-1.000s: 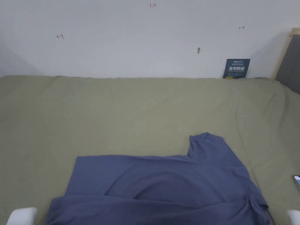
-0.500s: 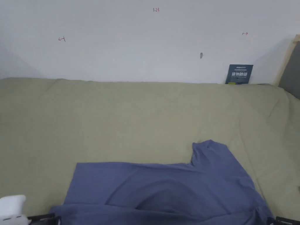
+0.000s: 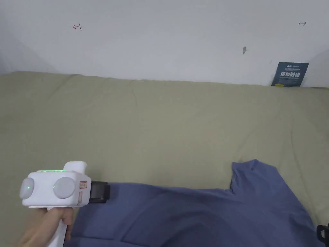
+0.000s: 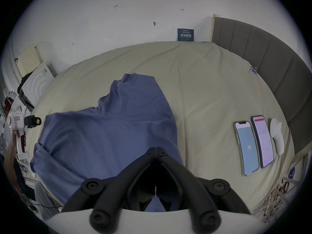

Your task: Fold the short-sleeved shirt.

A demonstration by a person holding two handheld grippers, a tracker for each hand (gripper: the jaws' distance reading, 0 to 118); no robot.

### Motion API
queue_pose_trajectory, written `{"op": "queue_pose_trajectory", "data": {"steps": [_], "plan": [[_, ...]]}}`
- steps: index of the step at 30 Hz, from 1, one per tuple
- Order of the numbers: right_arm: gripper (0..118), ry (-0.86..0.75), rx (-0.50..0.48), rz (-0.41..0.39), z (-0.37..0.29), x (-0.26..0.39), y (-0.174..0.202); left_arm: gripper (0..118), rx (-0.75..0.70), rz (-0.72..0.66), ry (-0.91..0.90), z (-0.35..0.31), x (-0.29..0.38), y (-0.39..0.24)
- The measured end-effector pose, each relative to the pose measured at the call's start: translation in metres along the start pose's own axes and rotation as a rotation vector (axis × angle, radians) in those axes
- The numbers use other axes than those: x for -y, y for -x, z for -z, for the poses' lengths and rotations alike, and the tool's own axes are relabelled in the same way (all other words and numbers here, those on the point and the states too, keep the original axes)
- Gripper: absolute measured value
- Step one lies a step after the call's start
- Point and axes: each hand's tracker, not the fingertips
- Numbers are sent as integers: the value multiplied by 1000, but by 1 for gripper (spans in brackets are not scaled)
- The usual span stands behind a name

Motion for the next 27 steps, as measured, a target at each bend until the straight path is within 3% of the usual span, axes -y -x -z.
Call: {"op": "queue_pose_trajectory", "data": {"steps": [1,2,3,7,10,11,12,13,14,16,17,23,26,27], "plan": [[0,6,2,1,6,-3,-2,115,-5,3,0,5,-13,-2],[0,13,7,1,12,-6,-4,115,-5,5,0,40,26,0],[0,20,14,2,17,-9,-6,115,-7,4,7,48,22,-2],[0,56,34,2,20,2,-8,111,-40,43,3,55,26,-13],[0,85,35,-37,38,-15,-14,80,-8,75,-21,46,32,-14],[0,89,39,-46,39,-17,-14,60,0,95,-21,42,31,-14],[0,100,38,-41,57,-28,-30,14,5,96,-28,37,31,-14],[1,102,40,-45,59,-33,-31,1,22,92,-44,35,31,-13],[10,95,43,-46,61,-37,-31,1,31,91,-39,34,28,-17],[88,102,36,-34,67,-49,-29,1,17,116,-18,36,24,-20],[117,144,15,-23,75,-54,-28,1,15,116,-11,37,22,-20],[117,216,16,-49,124,-51,-31,1,7,108,-6,42,24,-20],[103,276,4,-73,131,-67,-24,1,4,106,-4,42,24,-21],[93,265,43,-66,130,-66,-24,1,5,103,-3,42,24,-21]]}}
